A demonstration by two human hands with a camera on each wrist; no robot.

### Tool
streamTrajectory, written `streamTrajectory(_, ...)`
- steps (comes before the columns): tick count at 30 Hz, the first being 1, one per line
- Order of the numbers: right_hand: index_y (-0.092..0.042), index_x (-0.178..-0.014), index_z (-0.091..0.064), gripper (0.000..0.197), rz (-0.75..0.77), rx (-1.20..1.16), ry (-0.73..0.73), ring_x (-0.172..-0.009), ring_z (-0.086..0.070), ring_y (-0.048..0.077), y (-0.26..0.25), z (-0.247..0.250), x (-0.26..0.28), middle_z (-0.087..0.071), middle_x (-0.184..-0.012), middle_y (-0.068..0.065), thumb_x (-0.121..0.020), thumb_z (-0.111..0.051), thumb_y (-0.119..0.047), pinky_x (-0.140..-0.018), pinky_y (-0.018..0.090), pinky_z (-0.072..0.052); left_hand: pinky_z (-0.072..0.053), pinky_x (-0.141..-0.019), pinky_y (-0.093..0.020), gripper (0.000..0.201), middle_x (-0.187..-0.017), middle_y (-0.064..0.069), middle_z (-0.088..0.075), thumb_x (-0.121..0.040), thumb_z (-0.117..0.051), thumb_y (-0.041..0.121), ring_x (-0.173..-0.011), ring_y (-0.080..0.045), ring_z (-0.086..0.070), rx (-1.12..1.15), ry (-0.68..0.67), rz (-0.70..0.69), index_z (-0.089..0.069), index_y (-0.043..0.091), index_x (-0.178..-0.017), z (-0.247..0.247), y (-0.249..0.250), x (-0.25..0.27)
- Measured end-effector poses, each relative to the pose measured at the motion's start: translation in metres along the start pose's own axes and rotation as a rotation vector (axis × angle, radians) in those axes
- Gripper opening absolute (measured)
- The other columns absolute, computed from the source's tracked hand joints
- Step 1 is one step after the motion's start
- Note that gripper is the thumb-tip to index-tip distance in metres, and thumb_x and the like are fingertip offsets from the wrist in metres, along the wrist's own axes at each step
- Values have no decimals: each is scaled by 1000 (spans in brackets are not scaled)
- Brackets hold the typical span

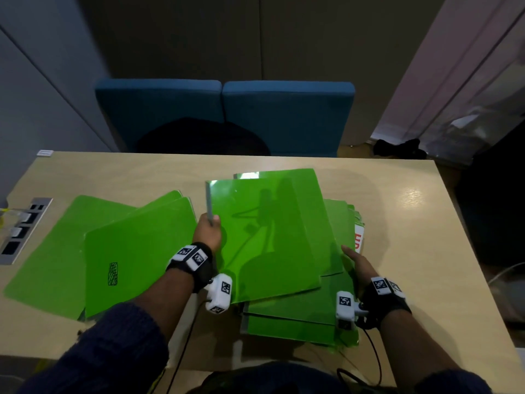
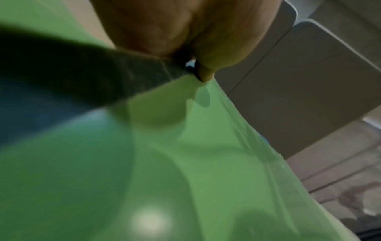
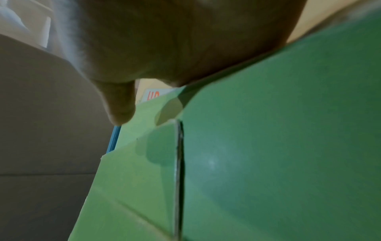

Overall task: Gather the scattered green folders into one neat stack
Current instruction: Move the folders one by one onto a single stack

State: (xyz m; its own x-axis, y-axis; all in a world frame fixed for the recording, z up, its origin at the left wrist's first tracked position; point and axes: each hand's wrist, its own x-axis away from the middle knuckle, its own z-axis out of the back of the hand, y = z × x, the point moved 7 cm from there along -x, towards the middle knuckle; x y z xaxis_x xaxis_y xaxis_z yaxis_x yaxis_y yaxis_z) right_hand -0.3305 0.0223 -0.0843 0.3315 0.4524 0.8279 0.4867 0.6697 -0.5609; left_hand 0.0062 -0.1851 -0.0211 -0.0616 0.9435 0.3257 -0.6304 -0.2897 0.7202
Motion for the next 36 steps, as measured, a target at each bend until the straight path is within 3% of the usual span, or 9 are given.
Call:
streamTrajectory(2,-11,-141,-45,72,24,127,10,-129,-48,39,-4,-2,-2,-55,-132,15,-90,-52,-62,-106,50,-37,-42,-77,-37,37,-107,-26,-63,-101,-45,28,-98,-38,-60,-112,-71,-20,-56,-3,-116,-16,6,-3)
streamTrajectory(8,-13,-118,-57,119,120,347,135,-102,-58,32,-1,10,-19,-62,-122,18,-44,-38,-104,-97,49,-45,-42,-83,-29,45,-129,-16,-59,-96,-56,24,-115,-34,-58,-107,-229,-45,-40,9,-135,-56,30,17)
streamTrajectory(12,-8,-131,-53,98,109,226,86,-107,-58,35,-5,1,-9,-61,-124,19,-69,-55,-84,-96,46,-44,-39,-74,-30,38,-119,-17,-61,-98,-50,32,-104,-34,-59,-202,-270,-38,-43,9,-126,-59,21,26)
streamTrajectory(16,-6,-106,-64,41,216,212,138,-80,-65,34,-8,0,-4,-71,-95,17,-84,-74,-40,-74,43,-56,-37,-71,-29,37,-110,-15,-62,-98,-48,36,-101,-33,-60,-264,-303,-48,-48,11,-126,-64,12,35)
streamTrajectory(18,-10,-101,-66,41,229,229,179,-84,-68,38,-6,2,-6,-73,-96,18,-77,-79,-42,-79,53,-58,-40,-73,-29,41,-114,-16,-63,-97,-50,37,-103,-34,-60,-282,-279,-81,-48,12,-129,-68,14,41)
streamTrajectory(23,-7,-108,-64,51,198,278,213,-83,-65,33,-9,5,-8,-70,-99,18,-87,-64,-54,-64,33,-49,-47,-93,-37,48,-118,-14,-48,-96,-46,44,-107,-33,-54,-250,-333,-136,-48,20,-137,-78,5,55)
streamTrajectory(28,-5,-110,-64,56,231,249,245,-89,-67,37,-9,-1,-12,-70,-101,19,-81,-73,-52,-77,44,-56,-30,-111,-35,50,-140,-11,-42,-94,-56,34,-131,-31,-37,-289,-177,-159,-47,18,-140,-24,-29,31)
streamTrajectory(31,-3,-108,-65,50,280,273,229,-84,-67,35,-18,-17,-8,-70,-99,20,-85,-71,-47,-67,35,-53,-34,-107,-40,57,-144,-12,-38,-86,-67,31,-132,-33,-34,-390,85,-1,-48,15,-138,53,-82,13)
streamTrajectory(36,-1,-103,-66,49,306,357,184,-84,-68,37,-30,-52,-11,-71,-98,23,-86,-70,-46,-69,39,-54,-28,-108,-54,84,-151,-18,-25,-78,-71,44,-138,-39,-22,-291,382,632,-36,0,-141,171,-214,33)
